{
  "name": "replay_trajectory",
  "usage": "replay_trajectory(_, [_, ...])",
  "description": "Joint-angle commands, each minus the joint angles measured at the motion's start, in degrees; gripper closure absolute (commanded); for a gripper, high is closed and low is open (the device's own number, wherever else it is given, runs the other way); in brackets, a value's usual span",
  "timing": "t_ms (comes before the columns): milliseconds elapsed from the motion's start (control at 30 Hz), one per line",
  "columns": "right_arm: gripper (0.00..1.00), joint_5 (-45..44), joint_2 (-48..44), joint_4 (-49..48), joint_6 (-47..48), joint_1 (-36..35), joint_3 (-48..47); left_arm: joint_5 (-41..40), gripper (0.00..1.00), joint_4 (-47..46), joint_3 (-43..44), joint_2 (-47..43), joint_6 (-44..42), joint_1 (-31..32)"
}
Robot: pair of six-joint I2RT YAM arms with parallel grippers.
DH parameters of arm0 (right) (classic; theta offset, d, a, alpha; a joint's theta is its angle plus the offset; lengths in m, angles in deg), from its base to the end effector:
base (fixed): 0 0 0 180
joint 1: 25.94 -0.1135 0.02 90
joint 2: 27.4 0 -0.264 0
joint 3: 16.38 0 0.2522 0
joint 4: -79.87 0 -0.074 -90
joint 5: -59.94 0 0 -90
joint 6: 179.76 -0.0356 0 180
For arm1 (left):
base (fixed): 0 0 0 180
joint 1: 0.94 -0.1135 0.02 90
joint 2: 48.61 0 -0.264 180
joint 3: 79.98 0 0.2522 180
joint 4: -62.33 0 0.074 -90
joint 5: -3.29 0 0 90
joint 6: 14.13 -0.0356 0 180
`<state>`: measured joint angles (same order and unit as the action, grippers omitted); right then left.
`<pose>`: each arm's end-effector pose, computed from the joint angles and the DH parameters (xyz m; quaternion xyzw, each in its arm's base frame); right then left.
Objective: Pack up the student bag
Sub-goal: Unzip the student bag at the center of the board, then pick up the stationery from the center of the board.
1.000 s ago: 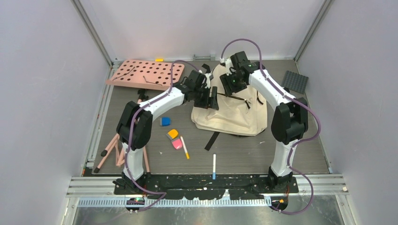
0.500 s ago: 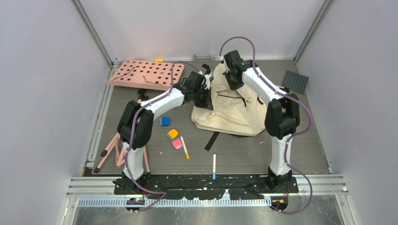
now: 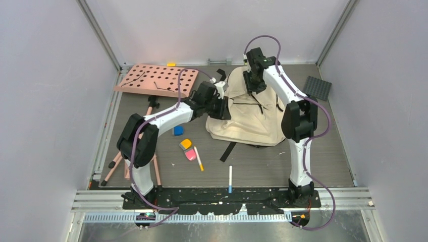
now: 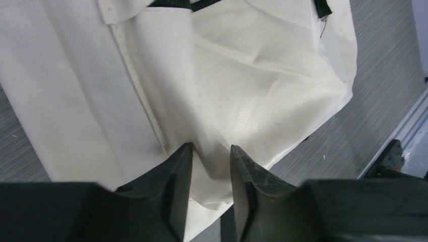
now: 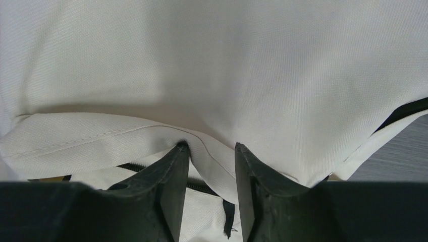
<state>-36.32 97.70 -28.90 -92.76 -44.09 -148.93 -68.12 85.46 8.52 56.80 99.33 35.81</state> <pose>0.4480 0.1428 0.2641 -0.1159 0.9656 -0.0107 0.2324 0.3249 -0.2568 0.2253 0.1713 0.8807 -0.3357 0.2871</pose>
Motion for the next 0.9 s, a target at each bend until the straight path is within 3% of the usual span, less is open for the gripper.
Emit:
replay_trajectory(0, [0.49, 4.16, -4.73, -3.96, 0.16, 1.21, -2.3, -1.79, 0.53, 6.18, 4.84, -2.4, 0.5, 0.81])
replay_trajectory(67, [0.46, 5.12, -6.74, -4.76, 0.23, 1.19, -1.06, -5.02, 0.41, 6.87, 4.5, -4.43, 0.93, 0.75])
replay_trajectory(300, [0.41, 5.38, -15.94, -9.11, -1.97, 1.19, 5.41, -21.0, 0.19, 10.91, -3.9, -13.78, 1.16, -0.77])
replay_trajectory(533, [0.39, 3.42, -20.92, -10.34, -5.04, 1.17, 8.02, -32.41, 0.13, 19.73, -13.67, -20.52, 4.08, -5.82])
replay_trajectory(867, [0.38, 5.37, -23.14, -11.92, -6.92, 1.23, 10.83, -33.77, 0.04, 23.02, -18.97, -19.6, 7.11, -14.49])
